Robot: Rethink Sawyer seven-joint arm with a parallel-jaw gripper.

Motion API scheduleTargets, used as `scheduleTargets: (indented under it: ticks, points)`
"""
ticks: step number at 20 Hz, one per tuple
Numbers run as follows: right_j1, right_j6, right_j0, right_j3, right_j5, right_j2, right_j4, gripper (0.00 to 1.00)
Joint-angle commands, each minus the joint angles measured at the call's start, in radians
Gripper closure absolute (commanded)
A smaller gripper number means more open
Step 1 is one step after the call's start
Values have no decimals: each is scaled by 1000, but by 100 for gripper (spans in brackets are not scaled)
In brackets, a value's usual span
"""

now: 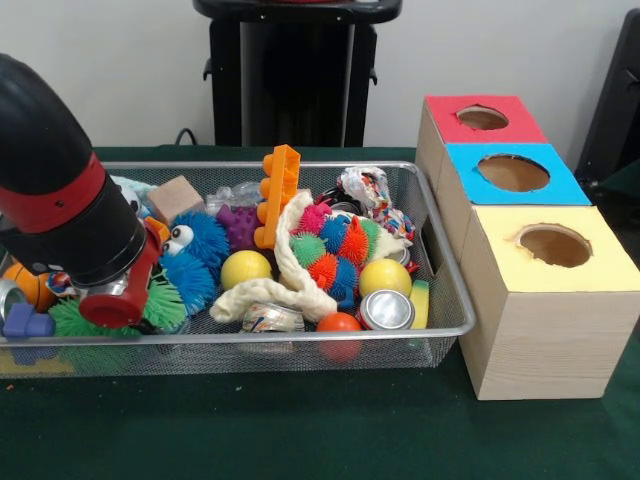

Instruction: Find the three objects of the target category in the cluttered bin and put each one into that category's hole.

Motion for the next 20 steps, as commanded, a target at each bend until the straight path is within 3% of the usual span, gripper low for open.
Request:
scheduleTargets:
  ticks: [1,5,10,13,17,20]
  points:
    - [-8,-207,-4,4,-17,-42,-44,0]
    - [-55,-156,-28,93,-25,-32,-17,0]
    - [-242,-69,-89,294,14,-15,32,0]
    - [-336,-30,-106,376,44,1,63,0]
    - [-420,-6,-111,417,97,15,115,0]
    - [-440,3,-101,418,106,8,134,0]
